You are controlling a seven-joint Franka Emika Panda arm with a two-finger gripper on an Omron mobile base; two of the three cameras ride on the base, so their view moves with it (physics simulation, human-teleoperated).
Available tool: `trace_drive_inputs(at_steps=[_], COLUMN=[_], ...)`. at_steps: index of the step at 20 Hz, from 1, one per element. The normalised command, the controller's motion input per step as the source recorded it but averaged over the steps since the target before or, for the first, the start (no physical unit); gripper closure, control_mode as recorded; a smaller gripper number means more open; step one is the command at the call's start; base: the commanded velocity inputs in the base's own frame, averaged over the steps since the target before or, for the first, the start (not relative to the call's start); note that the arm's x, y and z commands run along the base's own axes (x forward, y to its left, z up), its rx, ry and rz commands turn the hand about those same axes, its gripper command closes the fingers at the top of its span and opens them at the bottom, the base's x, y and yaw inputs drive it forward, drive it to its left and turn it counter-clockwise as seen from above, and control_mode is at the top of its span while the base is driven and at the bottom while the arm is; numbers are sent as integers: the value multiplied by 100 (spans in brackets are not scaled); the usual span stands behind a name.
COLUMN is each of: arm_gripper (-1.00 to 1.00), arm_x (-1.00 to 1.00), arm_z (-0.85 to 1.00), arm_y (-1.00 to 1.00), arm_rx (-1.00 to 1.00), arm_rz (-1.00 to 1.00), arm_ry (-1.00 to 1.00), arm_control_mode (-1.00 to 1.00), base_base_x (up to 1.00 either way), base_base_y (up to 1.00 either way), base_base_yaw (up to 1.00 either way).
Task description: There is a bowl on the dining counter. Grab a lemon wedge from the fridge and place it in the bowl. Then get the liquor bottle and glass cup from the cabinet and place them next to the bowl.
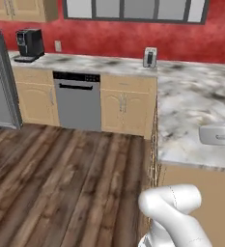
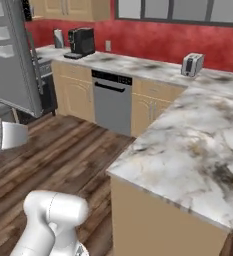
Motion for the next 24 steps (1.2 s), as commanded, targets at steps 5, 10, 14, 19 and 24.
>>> trace_drive_inputs(at_steps=[5,10,14,19,24], arm_gripper=[-100,-100,-100,-100,-100], arm_x=[0,0,0,0,0], arm_z=[0,0,0,0,0], arm_y=[0,0,0,0,0], arm_rx=[0,0,0,0,0], arm_rz=[0,0,0,0,0], arm_ry=[0,0,0,0,0], arm_control_mode=[100,100,100,100,100], base_base_x=[87,90,98,100,100], base_base_y=[83,85,84,54,16], base_base_yaw=[-56,-52,-44,-16,3])
